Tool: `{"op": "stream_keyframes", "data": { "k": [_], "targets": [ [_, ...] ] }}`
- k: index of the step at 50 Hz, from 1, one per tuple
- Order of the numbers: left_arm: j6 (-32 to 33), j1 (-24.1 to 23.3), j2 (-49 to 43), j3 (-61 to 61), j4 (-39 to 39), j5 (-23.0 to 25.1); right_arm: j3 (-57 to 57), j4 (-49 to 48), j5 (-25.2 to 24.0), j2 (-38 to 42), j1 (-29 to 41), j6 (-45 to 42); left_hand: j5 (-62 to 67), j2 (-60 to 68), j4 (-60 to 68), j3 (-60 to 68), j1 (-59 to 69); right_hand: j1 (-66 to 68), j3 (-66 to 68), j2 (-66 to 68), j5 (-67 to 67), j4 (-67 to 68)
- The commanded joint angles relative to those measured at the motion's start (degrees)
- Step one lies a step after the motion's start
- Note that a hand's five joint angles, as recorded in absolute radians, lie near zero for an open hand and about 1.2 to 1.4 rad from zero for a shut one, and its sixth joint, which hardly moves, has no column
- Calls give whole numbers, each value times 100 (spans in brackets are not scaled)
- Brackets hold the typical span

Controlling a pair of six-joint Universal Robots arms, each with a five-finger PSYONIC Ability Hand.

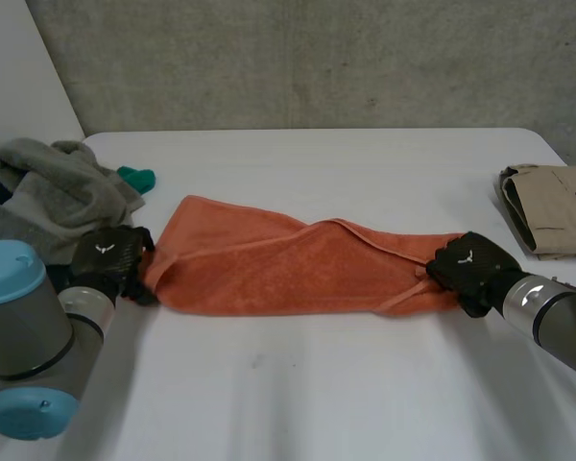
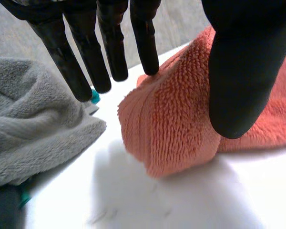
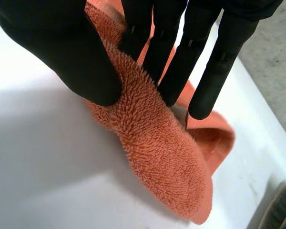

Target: Fold the laundry.

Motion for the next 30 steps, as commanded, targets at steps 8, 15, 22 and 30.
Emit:
{"op": "stream_keyframes", "data": {
  "k": [8, 15, 22, 30],
  "targets": [
    [295, -286, 133, 305, -406, -563, 256, -236, 62, -534, 292, 407, -118, -195, -147, -196, -105, 1743, 1184, 1280, 1324, 1133],
    [234, -444, -245, 815, -528, -703, 423, -307, 378, -596, 397, 407, 17, -60, -12, -61, 30, 1743, 1184, 1280, 1324, 1133],
    [76, -638, -325, 965, -1135, -765, 450, -263, 431, -604, 371, 346, -201, -278, -230, -280, -188, 1743, 1184, 1280, 1324, 1133],
    [-91, -892, -307, 1009, -1303, -879, 459, -289, 423, -560, 344, 319, -807, -883, -836, -885, -794, 1743, 1184, 1280, 1324, 1133]
  ]
}}
